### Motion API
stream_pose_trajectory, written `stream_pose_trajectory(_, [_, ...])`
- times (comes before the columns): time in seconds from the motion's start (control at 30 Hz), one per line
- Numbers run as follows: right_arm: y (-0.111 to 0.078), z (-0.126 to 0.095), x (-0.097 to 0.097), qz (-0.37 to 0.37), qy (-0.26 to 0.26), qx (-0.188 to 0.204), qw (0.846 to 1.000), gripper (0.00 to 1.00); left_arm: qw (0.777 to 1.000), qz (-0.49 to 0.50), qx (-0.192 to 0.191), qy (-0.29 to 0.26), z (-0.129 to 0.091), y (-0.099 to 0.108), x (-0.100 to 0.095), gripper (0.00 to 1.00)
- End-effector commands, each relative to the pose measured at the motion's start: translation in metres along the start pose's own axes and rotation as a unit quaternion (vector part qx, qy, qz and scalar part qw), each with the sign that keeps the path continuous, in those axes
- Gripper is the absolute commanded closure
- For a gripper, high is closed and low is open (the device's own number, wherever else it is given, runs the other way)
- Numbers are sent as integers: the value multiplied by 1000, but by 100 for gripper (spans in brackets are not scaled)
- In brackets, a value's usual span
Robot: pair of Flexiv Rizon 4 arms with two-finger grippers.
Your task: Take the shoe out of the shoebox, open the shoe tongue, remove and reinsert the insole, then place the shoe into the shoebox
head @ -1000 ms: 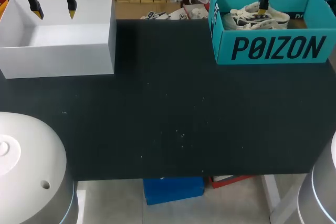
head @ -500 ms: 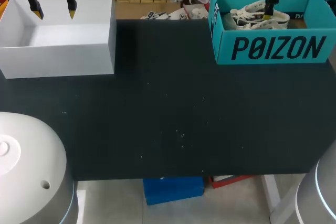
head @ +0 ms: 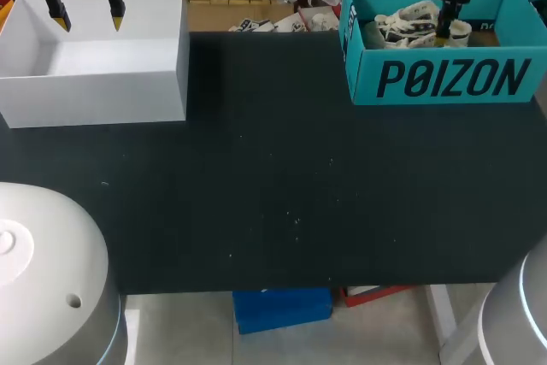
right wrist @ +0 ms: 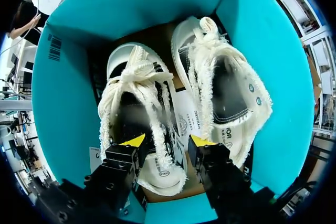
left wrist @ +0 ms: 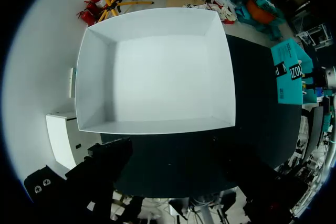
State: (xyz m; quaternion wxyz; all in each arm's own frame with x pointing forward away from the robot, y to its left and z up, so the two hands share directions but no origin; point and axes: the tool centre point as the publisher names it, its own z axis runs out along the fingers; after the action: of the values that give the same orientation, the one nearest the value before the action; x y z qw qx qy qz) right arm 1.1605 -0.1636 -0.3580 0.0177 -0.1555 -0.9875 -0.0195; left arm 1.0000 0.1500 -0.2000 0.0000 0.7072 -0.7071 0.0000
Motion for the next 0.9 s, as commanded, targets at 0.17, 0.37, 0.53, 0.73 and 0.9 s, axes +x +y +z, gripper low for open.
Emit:
stream_pose_trajectory(0.17, [5,23,-6,0,8,2,1000,54,1000,0,0,0,0,0,0,0])
stream_pose_trajectory(0.37, [5,38,-2,-4,10,9,1000,55,1000,0,0,0,0,0,0,0])
stream_pose_trajectory(0.53, [4,45,0,-1,9,10,1000,56,1000,0,0,0,0,0,0,0])
stream_pose_trajectory(0.73, [4,48,1,0,0,12,1000,100,1000,0,0,0,0,0,0,0])
stream_pose_trajectory(0.9, [3,49,1,0,-4,12,1000,100,1000,0,0,0,0,0,0,0])
